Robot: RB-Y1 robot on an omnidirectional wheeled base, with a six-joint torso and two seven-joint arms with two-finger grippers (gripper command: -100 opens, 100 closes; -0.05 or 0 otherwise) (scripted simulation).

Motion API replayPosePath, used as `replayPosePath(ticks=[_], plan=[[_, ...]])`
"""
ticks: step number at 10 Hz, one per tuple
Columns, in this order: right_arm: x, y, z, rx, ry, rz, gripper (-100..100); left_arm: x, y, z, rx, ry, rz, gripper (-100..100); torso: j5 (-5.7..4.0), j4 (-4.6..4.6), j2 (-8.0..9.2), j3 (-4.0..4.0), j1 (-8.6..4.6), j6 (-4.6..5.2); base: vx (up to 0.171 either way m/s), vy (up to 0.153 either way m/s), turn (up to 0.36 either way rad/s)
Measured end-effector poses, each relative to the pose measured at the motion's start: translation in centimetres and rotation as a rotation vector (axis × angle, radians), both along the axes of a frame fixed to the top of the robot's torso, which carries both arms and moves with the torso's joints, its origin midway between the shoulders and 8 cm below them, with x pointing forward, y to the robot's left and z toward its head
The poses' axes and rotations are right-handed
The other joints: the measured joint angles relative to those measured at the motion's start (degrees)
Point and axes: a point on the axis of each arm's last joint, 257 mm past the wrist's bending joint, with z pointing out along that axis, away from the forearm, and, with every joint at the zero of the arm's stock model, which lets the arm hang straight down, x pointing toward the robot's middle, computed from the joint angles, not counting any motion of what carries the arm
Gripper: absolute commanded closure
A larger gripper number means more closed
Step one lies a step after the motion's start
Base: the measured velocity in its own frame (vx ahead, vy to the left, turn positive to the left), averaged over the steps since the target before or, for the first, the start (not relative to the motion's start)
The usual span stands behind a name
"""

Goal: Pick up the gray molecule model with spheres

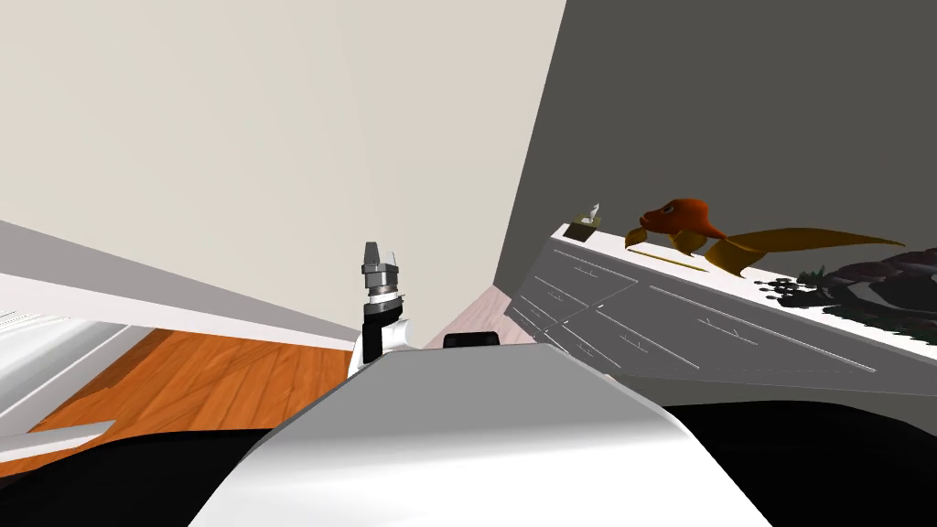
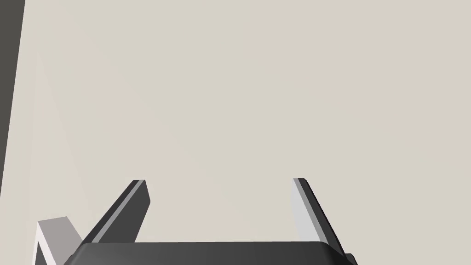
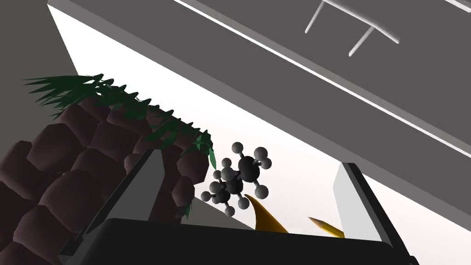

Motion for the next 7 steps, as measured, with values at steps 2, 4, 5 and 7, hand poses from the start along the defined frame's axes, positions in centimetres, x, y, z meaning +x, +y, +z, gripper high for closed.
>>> replayPosePath(ticks=[2, 4, 5, 7], plan=[[-0.84, -0.50, 0.24, -0.013, 0.006, -0.021, -100, 0.00, 0.00, 0.00, 0.000, 0.000, 0.000, 0, -0.03, -0.01, -0.06, -0.03, -0.38, -0.13, 0.076, -0.182, 0.108], [-1.08, -0.70, 0.17, -0.016, 0.007, -0.029, 0, 0.00, 0.00, 0.00, 0.000, 0.000, 0.000, 0, -0.08, -0.03, -0.10, -0.07, -0.27, -0.21, 0.018, -0.041, 0.008], [-1.08, -0.70, 0.20, -0.017, 0.007, -0.029, -100, 0.00, -0.01, 0.00, 0.000, 0.000, 0.000, 0, -0.11, -0.02, -0.05, -0.04, -0.21, -0.24, -0.001, 0.020, -0.009], [-1.35, -1.19, -0.14, -0.026, 0.000, -0.030, 100, 0.00, -0.01, 0.00, 0.000, 0.000, 0.000, 0, -0.12, -0.01, -0.01, -0.02, -0.23, -0.23, -0.001, 0.008, -0.004]])
